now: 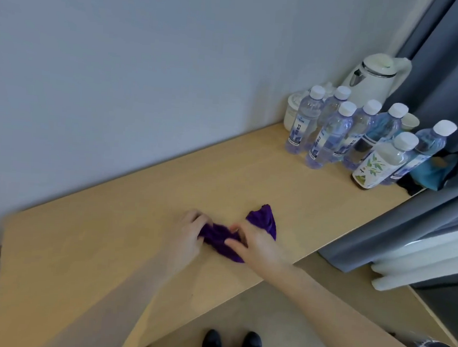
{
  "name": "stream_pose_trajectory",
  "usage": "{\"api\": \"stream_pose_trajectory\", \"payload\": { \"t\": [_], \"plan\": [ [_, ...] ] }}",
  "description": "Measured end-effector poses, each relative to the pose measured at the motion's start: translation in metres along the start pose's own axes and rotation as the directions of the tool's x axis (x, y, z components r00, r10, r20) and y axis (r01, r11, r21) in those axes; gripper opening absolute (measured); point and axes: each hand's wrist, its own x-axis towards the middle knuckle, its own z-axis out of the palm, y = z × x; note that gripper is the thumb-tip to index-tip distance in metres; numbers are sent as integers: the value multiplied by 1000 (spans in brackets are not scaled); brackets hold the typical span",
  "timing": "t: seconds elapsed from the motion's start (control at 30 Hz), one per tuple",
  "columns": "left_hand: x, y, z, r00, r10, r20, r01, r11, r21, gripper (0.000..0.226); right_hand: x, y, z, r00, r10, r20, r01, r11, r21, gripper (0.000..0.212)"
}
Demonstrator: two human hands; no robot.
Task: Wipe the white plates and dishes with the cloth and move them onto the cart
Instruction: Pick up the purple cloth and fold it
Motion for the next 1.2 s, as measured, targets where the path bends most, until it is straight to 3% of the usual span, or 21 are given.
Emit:
{"api": "stream_pose_trajectory", "payload": {
  "t": [0.07,0.17,0.23,0.33,0.47,0.53,0.63,0.8,0.93,1.2],
  "plan": [
    [-17,-12,10,992,-64,109,51,992,119,34,-11,6,16,997,-21,79,30,993,-114,20],
    [-33,-18,19,962,-150,227,98,970,223,47,-8,14,20,986,-106,-126,77,973,-216,22],
    [-37,-5,26,961,-136,239,91,977,192,56,4,20,22,975,-52,-215,-8,963,-268,32],
    [-36,26,45,960,-164,226,121,974,192,60,13,28,34,981,176,-76,-192,918,-347,59],
    [-37,35,63,950,-249,188,185,934,305,57,2,36,62,980,183,-81,-200,869,-453,64],
    [-47,30,66,946,-255,200,177,924,338,59,-2,36,70,987,134,-85,-158,858,-488,64],
    [-76,22,61,932,-296,210,205,907,368,65,-13,29,83,999,44,21,-26,849,-528,66],
    [-142,7,42,926,-356,128,289,884,367,76,-38,-12,117,988,-43,148,120,819,-562,70],
    [-188,-16,33,875,-479,66,419,819,393,59,-50,-52,151,970,-101,222,211,805,-555,70],
    [-240,-70,14,765,-639,-82,625,706,332,64,-32,-113,212,892,-223,393,414,753,-512,73]
  ]
}}
